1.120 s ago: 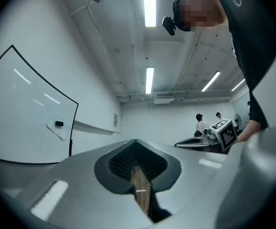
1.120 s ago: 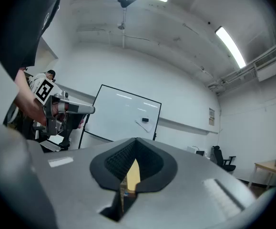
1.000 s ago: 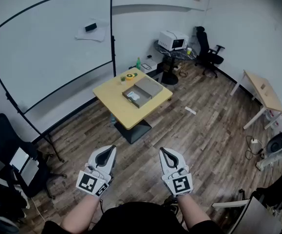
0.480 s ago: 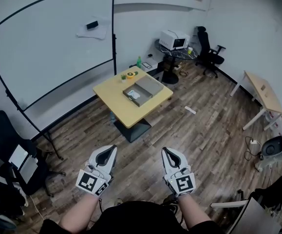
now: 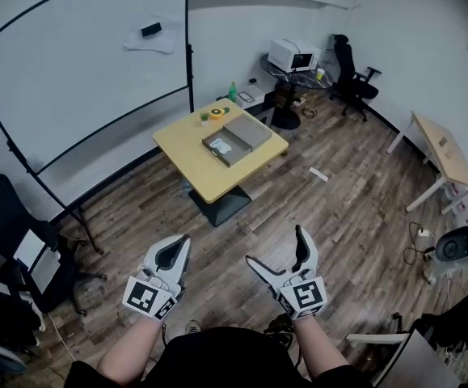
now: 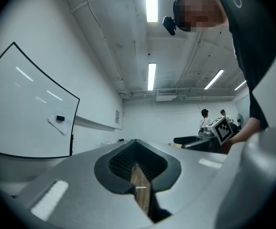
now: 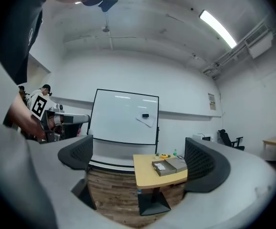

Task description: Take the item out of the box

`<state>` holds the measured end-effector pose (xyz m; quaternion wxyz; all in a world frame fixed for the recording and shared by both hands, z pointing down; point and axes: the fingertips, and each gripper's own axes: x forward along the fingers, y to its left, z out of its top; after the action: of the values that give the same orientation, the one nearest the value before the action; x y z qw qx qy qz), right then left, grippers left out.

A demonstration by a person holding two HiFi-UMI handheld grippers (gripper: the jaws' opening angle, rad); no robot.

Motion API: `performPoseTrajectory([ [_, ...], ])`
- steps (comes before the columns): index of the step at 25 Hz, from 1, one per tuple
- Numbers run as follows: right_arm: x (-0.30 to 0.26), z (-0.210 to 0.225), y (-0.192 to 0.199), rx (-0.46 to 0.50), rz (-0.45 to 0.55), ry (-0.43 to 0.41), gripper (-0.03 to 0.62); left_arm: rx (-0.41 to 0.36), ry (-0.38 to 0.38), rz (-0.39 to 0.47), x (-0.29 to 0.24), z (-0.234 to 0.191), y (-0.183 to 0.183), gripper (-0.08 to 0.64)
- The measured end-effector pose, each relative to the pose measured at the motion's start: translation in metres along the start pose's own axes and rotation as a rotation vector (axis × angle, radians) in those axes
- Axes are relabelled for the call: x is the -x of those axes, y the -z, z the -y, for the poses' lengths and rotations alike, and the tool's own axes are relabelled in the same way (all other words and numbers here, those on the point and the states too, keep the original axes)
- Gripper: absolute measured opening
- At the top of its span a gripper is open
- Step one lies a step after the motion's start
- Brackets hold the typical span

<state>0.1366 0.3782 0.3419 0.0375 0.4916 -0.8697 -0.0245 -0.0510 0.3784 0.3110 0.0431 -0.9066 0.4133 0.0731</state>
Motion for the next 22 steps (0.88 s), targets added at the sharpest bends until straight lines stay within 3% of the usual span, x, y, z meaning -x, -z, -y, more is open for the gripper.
performPoseTrajectory([
  [13,-0.036,0.057,0.021,-0.016,0.022,-0.076,0.598,-0.007,-0.095,-0.04,-0.045,-0.008,0.034,0.0],
  [22,-0.138,0.092,0.025,-0.044,0.033,-0.086,0.598,0.024,-0.086,-0.025,-0.108,-0.091,0.061,0.0],
])
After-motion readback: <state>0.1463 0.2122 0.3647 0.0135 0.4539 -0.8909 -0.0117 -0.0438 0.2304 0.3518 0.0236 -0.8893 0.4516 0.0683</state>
